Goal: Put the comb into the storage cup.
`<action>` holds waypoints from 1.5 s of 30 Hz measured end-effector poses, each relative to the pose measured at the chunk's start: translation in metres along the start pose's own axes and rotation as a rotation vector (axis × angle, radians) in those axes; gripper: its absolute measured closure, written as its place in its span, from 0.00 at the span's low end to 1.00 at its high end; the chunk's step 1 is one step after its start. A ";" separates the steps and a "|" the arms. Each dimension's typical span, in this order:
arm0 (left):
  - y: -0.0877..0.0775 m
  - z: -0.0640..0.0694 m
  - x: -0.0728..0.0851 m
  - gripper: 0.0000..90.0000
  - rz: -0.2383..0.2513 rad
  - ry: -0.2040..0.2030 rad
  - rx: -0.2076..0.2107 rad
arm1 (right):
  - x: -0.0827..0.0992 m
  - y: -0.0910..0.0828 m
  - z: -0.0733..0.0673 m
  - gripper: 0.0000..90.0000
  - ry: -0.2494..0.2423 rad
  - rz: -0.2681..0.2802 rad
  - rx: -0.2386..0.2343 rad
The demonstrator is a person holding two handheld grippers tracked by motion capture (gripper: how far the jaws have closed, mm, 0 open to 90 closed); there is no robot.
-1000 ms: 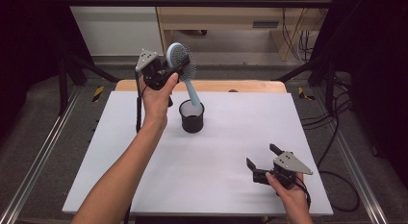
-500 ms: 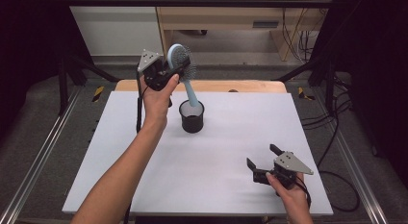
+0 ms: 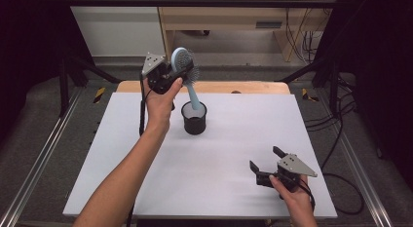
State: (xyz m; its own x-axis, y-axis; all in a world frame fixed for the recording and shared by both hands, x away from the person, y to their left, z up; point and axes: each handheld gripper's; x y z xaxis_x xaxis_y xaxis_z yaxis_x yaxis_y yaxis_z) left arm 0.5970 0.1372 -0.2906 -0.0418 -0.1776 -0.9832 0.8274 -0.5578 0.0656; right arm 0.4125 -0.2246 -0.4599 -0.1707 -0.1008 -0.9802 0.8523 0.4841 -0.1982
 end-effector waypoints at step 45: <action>0.002 0.004 0.030 0.56 -0.045 0.038 -0.005 | 0.001 0.002 -0.001 0.04 -0.008 -0.010 -0.013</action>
State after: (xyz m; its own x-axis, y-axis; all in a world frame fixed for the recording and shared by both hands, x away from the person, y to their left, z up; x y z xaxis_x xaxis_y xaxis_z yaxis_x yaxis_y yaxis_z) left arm 0.5953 0.1271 -0.3189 -0.0582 -0.1215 -0.9909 0.8280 -0.5604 0.0201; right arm 0.4131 -0.2226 -0.4612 -0.1751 -0.1130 -0.9780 0.8441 0.4940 -0.2082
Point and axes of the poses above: each handheld gripper's, and its own axes: y roughly forward along the jaws, x roughly out of its underside, z roughly to its right, and after that the axes turned 4 degrees about z, right-handed
